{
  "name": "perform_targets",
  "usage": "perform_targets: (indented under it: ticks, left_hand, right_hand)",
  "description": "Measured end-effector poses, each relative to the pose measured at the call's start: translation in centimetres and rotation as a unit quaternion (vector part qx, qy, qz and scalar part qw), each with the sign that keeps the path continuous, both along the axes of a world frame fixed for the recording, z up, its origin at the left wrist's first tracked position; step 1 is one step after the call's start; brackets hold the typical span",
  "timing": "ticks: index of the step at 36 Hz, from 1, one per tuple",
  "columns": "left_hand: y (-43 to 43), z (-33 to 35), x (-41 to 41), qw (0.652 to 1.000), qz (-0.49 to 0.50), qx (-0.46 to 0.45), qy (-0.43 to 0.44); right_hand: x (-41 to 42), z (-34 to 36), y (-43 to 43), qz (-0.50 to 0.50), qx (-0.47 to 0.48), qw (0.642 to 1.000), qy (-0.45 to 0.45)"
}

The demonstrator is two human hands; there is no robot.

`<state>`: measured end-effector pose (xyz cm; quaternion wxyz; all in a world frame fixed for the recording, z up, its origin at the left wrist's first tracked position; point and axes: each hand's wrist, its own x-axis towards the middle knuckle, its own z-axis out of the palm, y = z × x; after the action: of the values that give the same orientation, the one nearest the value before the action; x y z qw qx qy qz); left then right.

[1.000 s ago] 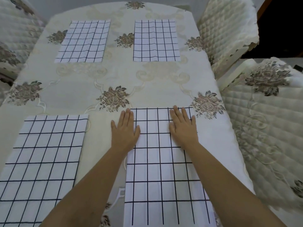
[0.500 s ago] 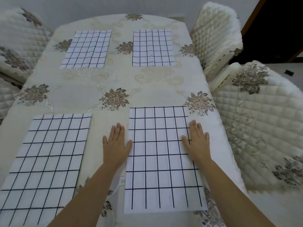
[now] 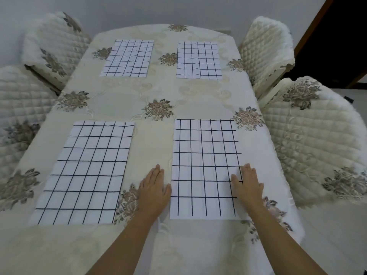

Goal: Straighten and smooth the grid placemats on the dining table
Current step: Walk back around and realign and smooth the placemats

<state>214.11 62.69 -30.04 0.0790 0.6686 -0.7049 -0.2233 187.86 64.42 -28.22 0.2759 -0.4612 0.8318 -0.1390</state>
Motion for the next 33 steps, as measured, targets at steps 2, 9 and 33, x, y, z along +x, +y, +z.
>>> perform_targets:
  ticks: [2, 9, 33]
  left_hand:
    - [0.6, 0.6, 0.6, 1.000, -0.008, -0.007, 0.016]
    - [2.4, 2.1, 4.7, 0.999, -0.010, -0.007, 0.043]
    - [-2.0, 2.1, 28.9, 0.986, 0.166, 0.028, 0.021]
  right_hand:
    - [1.6, 0.5, -0.1, -0.055, -0.025, 0.998, -0.011]
    - [10.4, 1.9, 0.3, 0.003, -0.060, 0.998, 0.016]
    - [33.1, 3.6, -3.7, -0.079, 0.039, 0.972, -0.220]
